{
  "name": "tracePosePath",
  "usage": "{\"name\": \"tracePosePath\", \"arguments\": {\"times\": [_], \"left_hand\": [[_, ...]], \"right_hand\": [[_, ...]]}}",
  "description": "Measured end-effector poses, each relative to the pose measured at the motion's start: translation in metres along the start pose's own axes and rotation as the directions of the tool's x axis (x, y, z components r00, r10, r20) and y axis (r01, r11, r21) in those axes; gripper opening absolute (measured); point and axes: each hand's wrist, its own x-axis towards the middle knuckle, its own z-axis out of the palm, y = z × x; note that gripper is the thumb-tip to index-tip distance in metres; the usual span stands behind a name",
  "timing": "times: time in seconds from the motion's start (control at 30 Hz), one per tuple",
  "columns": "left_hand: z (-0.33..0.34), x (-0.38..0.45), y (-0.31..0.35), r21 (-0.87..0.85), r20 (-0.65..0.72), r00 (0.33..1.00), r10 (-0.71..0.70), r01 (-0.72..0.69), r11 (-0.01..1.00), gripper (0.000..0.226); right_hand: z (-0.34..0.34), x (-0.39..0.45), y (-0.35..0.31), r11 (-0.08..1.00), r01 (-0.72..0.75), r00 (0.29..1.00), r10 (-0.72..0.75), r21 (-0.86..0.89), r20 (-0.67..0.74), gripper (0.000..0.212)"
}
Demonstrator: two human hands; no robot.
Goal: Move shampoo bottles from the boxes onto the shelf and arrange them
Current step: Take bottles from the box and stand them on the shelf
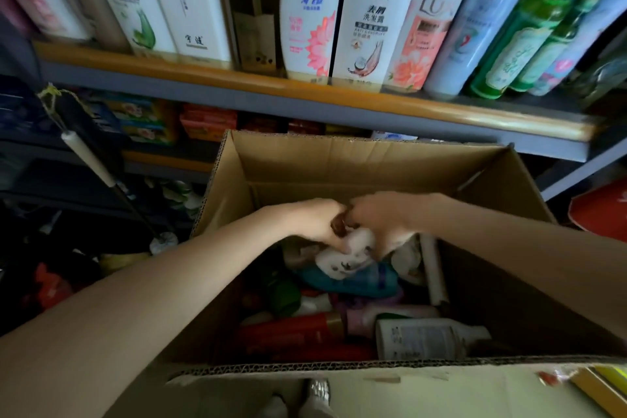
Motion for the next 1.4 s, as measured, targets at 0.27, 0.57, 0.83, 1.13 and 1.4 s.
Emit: {"name": "tracePosePath", "arguments": {"times": [0.27, 0.57, 0.83, 1.13, 1.4], "left_hand": [[-0.123, -0.080, 0.064, -0.292, -0.358, 0.931, 0.070, -0.183, 0.939, 0.030], [-0.213, -0.187, 0.118, -0.327, -0.848, 0.517, 0.121, -0.688, 0.647, 0.028], [-0.284, -0.217, 0.145, 0.057, -0.934, 0.292, 0.208, -0.454, 0.889, 0.041], [-0.331, -0.223, 0.104, 0.001, -0.965, 0.259, 0.026, -0.096, 0.995, 0.026], [-0.361, -0.207, 0.086, -0.048, -0.937, 0.345, -0.055, 0.029, 0.998, 0.031]], "right_hand": [[-0.164, -0.124, 0.011, 0.958, -0.122, 0.650, -0.119, -0.258, -0.750, 0.025], [-0.234, -0.189, -0.003, 0.750, 0.505, 0.150, 0.411, 0.427, -0.899, 0.055], [-0.312, -0.157, -0.017, 0.732, 0.634, 0.025, 0.305, 0.252, -0.952, 0.055], [-0.362, -0.121, 0.007, 0.938, 0.102, 0.204, 0.306, 0.331, -0.930, 0.047], [-0.402, -0.076, 0.013, 0.438, 0.551, 0.452, 0.558, 0.710, -0.696, 0.034]]}}
